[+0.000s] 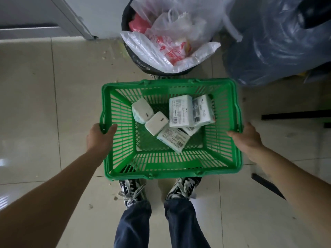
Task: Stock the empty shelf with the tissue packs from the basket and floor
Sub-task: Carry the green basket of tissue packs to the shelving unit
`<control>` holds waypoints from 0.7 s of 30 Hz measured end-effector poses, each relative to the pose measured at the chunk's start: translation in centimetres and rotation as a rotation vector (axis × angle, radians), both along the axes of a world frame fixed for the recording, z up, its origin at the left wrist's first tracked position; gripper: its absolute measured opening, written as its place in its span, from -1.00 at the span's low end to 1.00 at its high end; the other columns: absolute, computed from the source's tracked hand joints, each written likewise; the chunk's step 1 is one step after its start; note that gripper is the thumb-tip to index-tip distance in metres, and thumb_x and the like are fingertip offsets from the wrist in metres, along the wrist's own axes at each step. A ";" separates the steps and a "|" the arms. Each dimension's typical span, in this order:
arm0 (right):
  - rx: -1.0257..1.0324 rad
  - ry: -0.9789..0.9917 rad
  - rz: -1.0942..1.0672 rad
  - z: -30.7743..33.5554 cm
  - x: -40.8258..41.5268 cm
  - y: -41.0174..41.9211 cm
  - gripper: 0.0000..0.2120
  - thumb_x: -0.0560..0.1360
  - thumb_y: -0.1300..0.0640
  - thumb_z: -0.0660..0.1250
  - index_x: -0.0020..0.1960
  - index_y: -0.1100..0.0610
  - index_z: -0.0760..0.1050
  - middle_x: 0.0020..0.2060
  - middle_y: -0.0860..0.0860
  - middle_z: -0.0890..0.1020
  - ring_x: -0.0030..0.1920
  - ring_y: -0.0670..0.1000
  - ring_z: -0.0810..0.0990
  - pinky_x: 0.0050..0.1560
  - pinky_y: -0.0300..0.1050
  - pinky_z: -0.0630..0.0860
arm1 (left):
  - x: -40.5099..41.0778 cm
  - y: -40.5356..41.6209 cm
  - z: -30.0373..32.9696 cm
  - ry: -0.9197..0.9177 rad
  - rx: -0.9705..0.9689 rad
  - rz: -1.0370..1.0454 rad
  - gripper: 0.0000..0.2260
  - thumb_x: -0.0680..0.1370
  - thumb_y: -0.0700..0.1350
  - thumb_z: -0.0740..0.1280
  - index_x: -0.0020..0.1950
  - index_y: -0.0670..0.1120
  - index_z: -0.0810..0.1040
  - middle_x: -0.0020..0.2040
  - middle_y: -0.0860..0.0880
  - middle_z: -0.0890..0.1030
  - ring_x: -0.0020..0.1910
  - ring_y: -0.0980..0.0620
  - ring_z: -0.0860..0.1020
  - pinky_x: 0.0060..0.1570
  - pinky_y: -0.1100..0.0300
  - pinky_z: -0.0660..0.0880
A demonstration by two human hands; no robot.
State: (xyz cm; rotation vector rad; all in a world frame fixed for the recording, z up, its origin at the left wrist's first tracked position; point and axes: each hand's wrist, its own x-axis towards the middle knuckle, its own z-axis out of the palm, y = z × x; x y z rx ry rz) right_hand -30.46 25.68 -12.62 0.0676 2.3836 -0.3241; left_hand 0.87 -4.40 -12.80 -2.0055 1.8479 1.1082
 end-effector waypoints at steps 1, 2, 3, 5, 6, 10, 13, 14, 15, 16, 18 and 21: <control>0.001 0.001 0.001 0.5 -0.1 -0.1 -0.57 0.56 0.06 0.46 0.36 0.17 0.47 0.25 0.21 0.62 0.12 0.23 0.62 0.04 -0.07 0.49 | 0.1 -0.4 0.3 -0.010 -0.011 -0.028 -0.62 0.60 0.18 0.35 0.15 -0.13 0.55 -0.11 -0.15 0.62 -0.18 -0.15 0.57 -0.26 0.06 0.47; -0.001 0.000 -0.008 1.0 -0.2 -0.2 -0.60 0.54 0.06 0.47 0.32 0.16 0.51 0.21 0.21 0.65 0.11 0.23 0.65 0.05 -0.04 0.55 | 0.3 -0.9 0.7 -0.019 -0.026 -0.061 -0.63 0.60 0.18 0.35 0.10 -0.14 0.56 -0.14 -0.17 0.63 -0.18 -0.19 0.58 -0.26 0.05 0.49; -0.004 -0.011 -0.022 1.7 -0.2 -0.3 -0.64 0.53 0.05 0.48 0.28 0.14 0.55 0.16 0.19 0.68 0.07 0.23 0.67 0.05 -0.02 0.59 | 0.3 -1.5 1.2 -0.028 -0.040 -0.088 -0.63 0.60 0.18 0.35 0.06 -0.15 0.57 -0.16 -0.18 0.63 -0.18 -0.20 0.59 -0.25 0.03 0.50; -0.010 -0.041 -0.056 3.3 0.1 -0.3 -0.70 0.50 0.04 0.47 0.19 0.11 0.61 0.05 0.16 0.70 -0.03 0.19 0.67 -0.03 -0.05 0.59 | 0.6 -2.5 2.6 -0.044 -0.050 -0.129 -0.62 0.60 0.19 0.34 -0.04 -0.14 0.58 -0.22 -0.19 0.63 -0.28 -0.17 0.57 -0.35 0.10 0.46; -0.020 -0.050 -0.067 4.2 0.3 -0.2 -0.73 0.49 0.03 0.47 0.15 0.09 0.62 0.00 0.13 0.70 -0.07 0.17 0.66 -0.08 -0.08 0.56 | 0.8 -2.9 3.4 -0.052 -0.059 -0.157 -0.61 0.59 0.20 0.35 -0.08 -0.14 0.58 -0.26 -0.18 0.61 -0.34 -0.14 0.54 -0.39 0.13 0.41; -0.062 -0.061 -0.096 7.9 1.6 0.9 -0.89 0.45 -0.02 0.45 -0.09 -0.01 0.58 -0.18 0.01 0.66 -0.20 0.04 0.64 -0.14 -0.11 0.53 | 1.3 -3.5 7.6 -0.081 -0.119 -0.261 -0.53 0.61 0.21 0.32 -0.18 -0.20 0.54 -0.36 -0.20 0.55 -0.39 -0.15 0.49 -0.40 0.07 0.34; -0.129 -0.049 -0.122 11.1 2.5 1.2 -0.89 0.40 -0.03 0.45 -0.16 -0.02 0.59 -0.23 -0.06 0.69 -0.20 -0.01 0.67 -0.14 -0.07 0.61 | 1.1 -3.9 11.2 -0.078 -0.158 -0.296 -0.49 0.64 0.20 0.26 -0.16 -0.27 0.52 -0.32 -0.26 0.53 -0.30 -0.20 0.45 -0.29 -0.02 0.35; -0.147 -0.041 -0.136 12.3 2.7 1.1 -0.87 0.38 -0.03 0.45 -0.14 0.01 0.61 -0.23 -0.05 0.71 -0.19 0.02 0.68 -0.12 -0.05 0.63 | 1.0 -4.1 12.5 -0.074 -0.174 -0.304 -0.48 0.64 0.20 0.25 -0.15 -0.28 0.52 -0.31 -0.26 0.52 -0.28 -0.21 0.44 -0.26 -0.04 0.36; -0.164 -0.028 -0.152 13.5 2.9 0.9 -0.84 0.36 -0.03 0.45 -0.14 0.03 0.62 -0.23 -0.02 0.72 -0.19 0.03 0.69 -0.13 -0.04 0.63 | 0.9 -4.4 13.8 -0.066 -0.192 -0.311 -0.48 0.65 0.20 0.25 -0.15 -0.28 0.51 -0.31 -0.27 0.51 -0.27 -0.22 0.44 -0.25 -0.05 0.37; -0.179 -0.015 -0.169 14.8 3.0 0.7 -0.82 0.34 -0.04 0.45 -0.15 0.05 0.63 -0.24 -0.01 0.72 -0.21 0.03 0.69 -0.15 -0.04 0.63 | 0.8 -4.7 15.2 -0.055 -0.211 -0.319 -0.47 0.65 0.20 0.24 -0.16 -0.28 0.51 -0.31 -0.28 0.51 -0.26 -0.23 0.46 -0.24 -0.07 0.38; -0.208 -0.001 -0.208 17.6 2.8 0.2 -0.79 0.31 -0.05 0.44 -0.18 0.08 0.63 -0.28 -0.02 0.72 -0.27 0.00 0.68 -0.28 -0.12 0.59 | 0.3 -5.4 18.0 -0.026 -0.248 -0.316 -0.47 0.65 0.21 0.23 -0.18 -0.26 0.51 -0.32 -0.29 0.52 -0.27 -0.24 0.46 -0.24 -0.09 0.38; -0.245 0.020 -0.247 22.6 1.7 -1.0 -0.76 0.29 -0.04 0.45 -0.16 0.11 0.65 -0.35 -0.07 0.69 -0.35 -0.04 0.62 -0.48 -0.25 0.46 | -0.7 -6.7 23.0 0.020 -0.290 -0.305 -0.48 0.65 0.21 0.23 -0.20 -0.24 0.50 -0.29 -0.32 0.54 -0.25 -0.25 0.45 -0.22 -0.09 0.37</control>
